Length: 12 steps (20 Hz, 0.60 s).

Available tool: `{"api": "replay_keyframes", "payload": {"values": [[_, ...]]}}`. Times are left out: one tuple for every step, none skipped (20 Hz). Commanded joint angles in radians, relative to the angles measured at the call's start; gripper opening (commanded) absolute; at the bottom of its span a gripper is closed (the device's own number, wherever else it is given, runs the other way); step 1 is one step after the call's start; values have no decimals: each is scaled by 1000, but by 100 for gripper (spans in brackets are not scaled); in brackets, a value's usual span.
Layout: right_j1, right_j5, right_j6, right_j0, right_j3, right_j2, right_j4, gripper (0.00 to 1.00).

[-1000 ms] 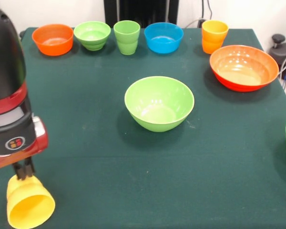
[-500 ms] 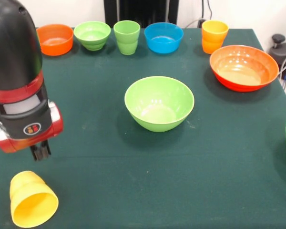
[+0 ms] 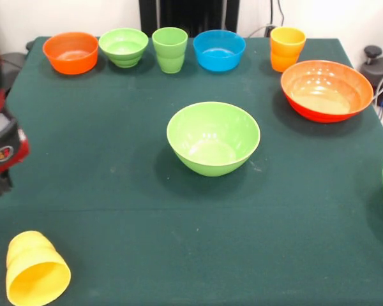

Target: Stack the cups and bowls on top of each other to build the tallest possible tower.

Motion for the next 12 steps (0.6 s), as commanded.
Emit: {"api": "replay_keyframes", "payload": {"values": [[148, -58, -337, -89, -165, 157, -104, 0], [170, -55, -336, -101, -193, 161, -87, 0], [195, -62, -320, -110, -226, 130, -81, 0], [216, -62, -304, -117, -252, 112, -68, 0], [238, -53, -263, -124, -275, 106, -29, 0], [255, -43, -217, -125, -295, 74, -8, 0], [272, -33, -171, -126, -314, 43, 13, 0], [279, -24, -130, -121, -321, 29, 29, 0], [289, -10, -110, -121, -339, -10, 36, 0], [295, -1, -101, -119, -350, -29, 45, 0], [301, 7, -92, -117, -360, -49, 53, 0], [303, 10, -102, -113, -365, -60, 55, 0]]}}
